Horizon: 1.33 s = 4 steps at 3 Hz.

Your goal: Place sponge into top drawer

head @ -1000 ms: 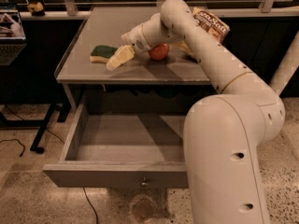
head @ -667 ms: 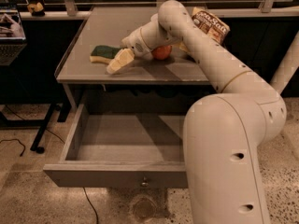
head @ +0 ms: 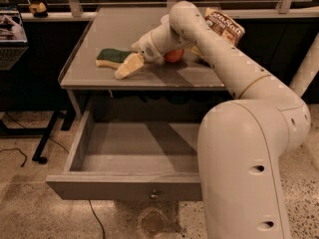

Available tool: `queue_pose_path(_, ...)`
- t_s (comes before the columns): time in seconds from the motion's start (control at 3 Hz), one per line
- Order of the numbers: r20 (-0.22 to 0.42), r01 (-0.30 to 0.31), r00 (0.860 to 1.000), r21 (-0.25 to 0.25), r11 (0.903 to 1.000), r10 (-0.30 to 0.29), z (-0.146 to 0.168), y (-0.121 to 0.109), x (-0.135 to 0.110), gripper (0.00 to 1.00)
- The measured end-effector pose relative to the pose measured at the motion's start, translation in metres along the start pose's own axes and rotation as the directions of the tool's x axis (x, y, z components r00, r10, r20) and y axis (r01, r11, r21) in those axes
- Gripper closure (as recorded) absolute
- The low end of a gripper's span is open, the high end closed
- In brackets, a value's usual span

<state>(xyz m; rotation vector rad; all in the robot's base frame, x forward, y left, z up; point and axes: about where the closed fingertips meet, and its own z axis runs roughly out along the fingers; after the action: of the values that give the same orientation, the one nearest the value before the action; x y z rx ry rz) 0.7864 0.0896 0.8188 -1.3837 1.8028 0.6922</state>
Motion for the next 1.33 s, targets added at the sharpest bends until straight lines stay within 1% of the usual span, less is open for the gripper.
queue_pose_path(0.67, 0.000, 0.000, 1.000, 0.000, 1.0000, 0.000, 0.000, 0.000, 0.000, 0.64)
queue_pose_path(1.0, 0.000, 0.000, 1.000, 0.000, 1.0000, 0.000, -0.003, 0.000, -0.005, 0.87)
queue_pose_path(1.33, 0.029, 0.006, 1.000, 0.004, 1.0000, -0.006, -0.008, 0.002, -0.023, 1.00)
